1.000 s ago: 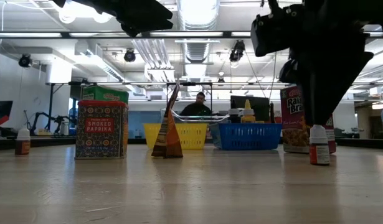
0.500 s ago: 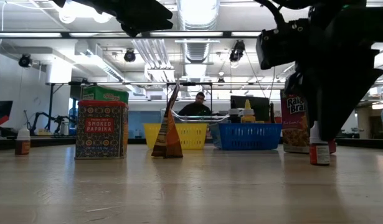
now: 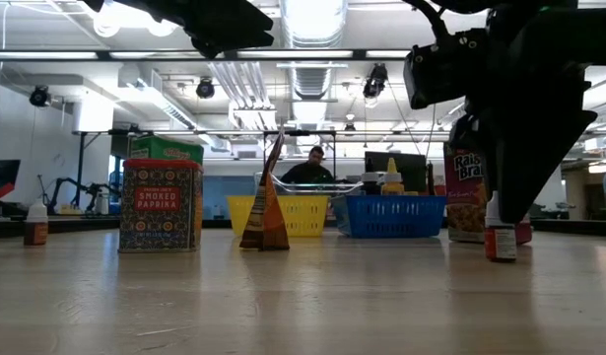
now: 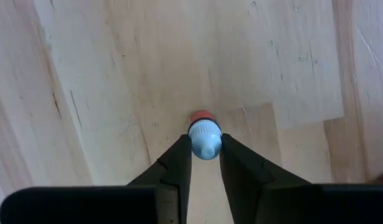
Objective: Pick & Place Kitchen Items
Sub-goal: Put the red food coloring bottle into the blue bin
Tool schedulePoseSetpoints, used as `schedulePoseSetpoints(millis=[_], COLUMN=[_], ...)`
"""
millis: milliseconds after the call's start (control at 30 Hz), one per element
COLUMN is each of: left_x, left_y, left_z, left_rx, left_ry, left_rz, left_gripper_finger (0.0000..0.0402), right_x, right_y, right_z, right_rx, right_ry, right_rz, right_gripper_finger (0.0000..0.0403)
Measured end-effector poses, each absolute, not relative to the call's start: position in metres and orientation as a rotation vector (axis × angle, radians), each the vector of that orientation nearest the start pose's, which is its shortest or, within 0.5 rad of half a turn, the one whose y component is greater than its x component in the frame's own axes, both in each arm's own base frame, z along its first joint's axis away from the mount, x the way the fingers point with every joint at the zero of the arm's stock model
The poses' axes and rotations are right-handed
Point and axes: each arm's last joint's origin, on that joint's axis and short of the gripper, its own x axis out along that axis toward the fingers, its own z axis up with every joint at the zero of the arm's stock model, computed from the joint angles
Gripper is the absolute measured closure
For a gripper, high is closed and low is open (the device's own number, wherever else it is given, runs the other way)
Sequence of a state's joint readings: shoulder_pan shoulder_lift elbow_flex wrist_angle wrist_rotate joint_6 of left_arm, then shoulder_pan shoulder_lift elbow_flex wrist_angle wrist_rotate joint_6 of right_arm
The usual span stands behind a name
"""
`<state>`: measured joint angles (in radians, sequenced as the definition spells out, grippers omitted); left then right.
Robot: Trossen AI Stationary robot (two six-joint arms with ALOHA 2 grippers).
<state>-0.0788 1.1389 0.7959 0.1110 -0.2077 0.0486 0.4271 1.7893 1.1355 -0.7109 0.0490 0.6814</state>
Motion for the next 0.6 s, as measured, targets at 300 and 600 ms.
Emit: schedulePoseSetpoints(millis=[300, 600], left_x=[0.2536, 0.2536], left_y=[-0.0142, -0.0141], left_z=[0.2953, 0.2953], left_rx=[0.082, 0.082], left_ry=[0.233, 0.233], left_rz=[0.122, 0.122], left_gripper_finger=[0.0183, 0.0183], right_x=[0.3003, 0.3007], right_y=[0.1352, 0.1353], right_z=[0.1655, 0.1655], right_rx=[0.261, 0.265], right_ry=[1.349, 1.344], right_rz=[-0.14, -0.144], right_gripper_finger=[0.0289, 0.0314])
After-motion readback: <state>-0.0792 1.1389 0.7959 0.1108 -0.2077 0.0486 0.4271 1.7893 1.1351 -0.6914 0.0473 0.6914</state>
